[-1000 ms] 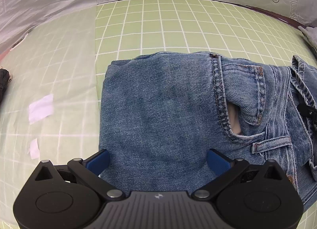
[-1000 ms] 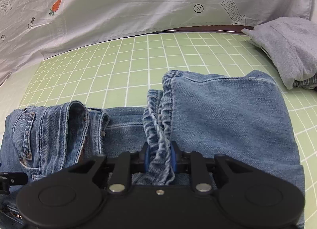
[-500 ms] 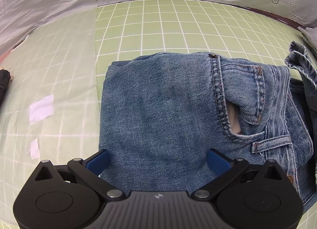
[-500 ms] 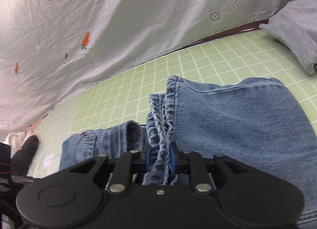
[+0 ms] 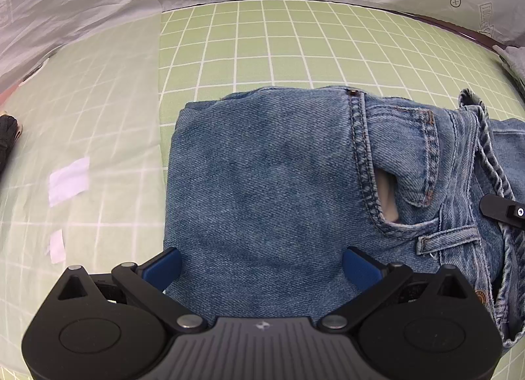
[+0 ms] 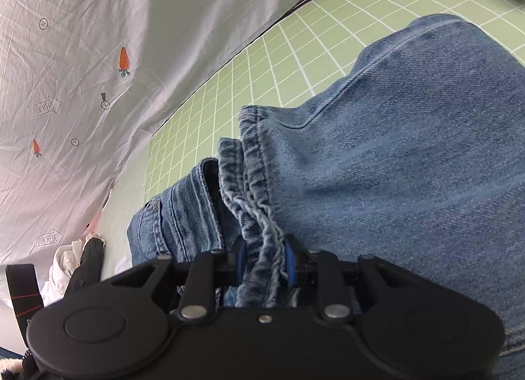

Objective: Fold clothes
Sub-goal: 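Lower the cuff onto the jeans and open the right gripper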

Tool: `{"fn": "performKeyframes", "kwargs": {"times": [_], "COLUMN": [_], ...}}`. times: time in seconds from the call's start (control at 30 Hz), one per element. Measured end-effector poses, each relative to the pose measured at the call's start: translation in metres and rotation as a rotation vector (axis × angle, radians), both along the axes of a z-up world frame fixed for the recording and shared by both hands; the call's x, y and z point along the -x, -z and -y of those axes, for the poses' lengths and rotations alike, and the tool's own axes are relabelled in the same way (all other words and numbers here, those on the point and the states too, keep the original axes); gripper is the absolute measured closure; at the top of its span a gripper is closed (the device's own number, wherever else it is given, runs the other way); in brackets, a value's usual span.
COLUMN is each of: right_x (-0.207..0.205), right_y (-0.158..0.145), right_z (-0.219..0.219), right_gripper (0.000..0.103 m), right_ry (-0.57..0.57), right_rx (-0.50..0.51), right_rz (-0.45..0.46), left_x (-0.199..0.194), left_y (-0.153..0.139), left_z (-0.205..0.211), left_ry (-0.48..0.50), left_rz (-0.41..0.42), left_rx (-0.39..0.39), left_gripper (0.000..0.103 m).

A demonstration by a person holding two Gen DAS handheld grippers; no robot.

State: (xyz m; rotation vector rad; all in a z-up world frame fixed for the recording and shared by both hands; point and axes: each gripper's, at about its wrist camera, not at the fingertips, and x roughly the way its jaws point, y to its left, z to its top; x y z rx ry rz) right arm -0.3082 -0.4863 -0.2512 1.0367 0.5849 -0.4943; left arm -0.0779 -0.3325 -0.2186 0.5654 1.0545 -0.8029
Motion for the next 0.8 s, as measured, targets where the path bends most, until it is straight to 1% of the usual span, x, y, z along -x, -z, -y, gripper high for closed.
{"fn": "performKeyframes", "kwargs": {"times": [0.1,0.2,0.27,0.3,0.33,0.37,0.4,0.47,0.57,0.6,0.63,0.67,0.7,0.8], "right_x": [0.001,0.001,-0.001,-0.001,-0.001,-0.001,-0.001,0.004,0.018,0.024,0.029,0.035,0.041,0.053], "right_y": [0.000,-0.003,-0.006,-0.008,-0.010,-0.014,-0.019,-0.034,-0.053,-0.058,-0.061,-0.064,-0.065,-0.056], "right_z": [0.000,0.000,-0.002,-0.002,-0.003,-0.003,-0.003,-0.002,0.007,0.012,0.016,0.021,0.025,0.035], "right_gripper": [0.070,0.060,0.045,0.041,0.035,0.029,0.026,0.014,0.010,0.006,0.000,0.000,0.000,0.000], "right_ry": [0.004,-0.005,-0.018,-0.024,-0.032,-0.037,-0.041,-0.026,0.024,0.052,0.084,0.117,0.148,0.200], "right_rx": [-0.011,-0.018,-0.021,-0.023,-0.023,-0.008,0.008,0.078,0.151,0.177,0.215,0.254,0.298,0.414], "right_rz": [-0.002,-0.013,-0.017,-0.019,-0.027,-0.042,-0.056,-0.065,-0.055,-0.060,-0.084,-0.110,-0.156,-0.359], "left_x": [0.001,0.002,0.002,0.002,0.002,0.001,0.001,0.001,0.000,0.000,0.000,0.000,0.000,0.000], "left_y": [0.001,0.002,0.002,0.002,0.002,0.002,0.002,0.002,0.001,0.001,0.001,0.001,0.001,0.001], "left_z": [0.000,0.000,0.000,0.000,0.000,0.000,-0.001,0.000,0.000,0.000,0.000,0.000,0.000,0.000], "left_ry": [0.000,-0.001,-0.001,-0.001,0.000,0.001,0.002,0.002,0.001,0.002,0.002,0.002,0.002,0.001], "left_rz": [0.000,0.001,0.000,0.000,-0.001,-0.002,-0.002,-0.003,-0.002,-0.002,-0.002,-0.002,-0.002,-0.002], "left_rx": [0.002,0.002,0.002,0.003,0.003,0.003,0.004,0.004,0.004,0.004,0.004,0.004,0.004,0.004], "left_gripper": [0.000,0.000,0.000,0.000,0.000,0.000,0.000,0.000,0.000,0.000,0.000,0.000,0.000,0.000]}}
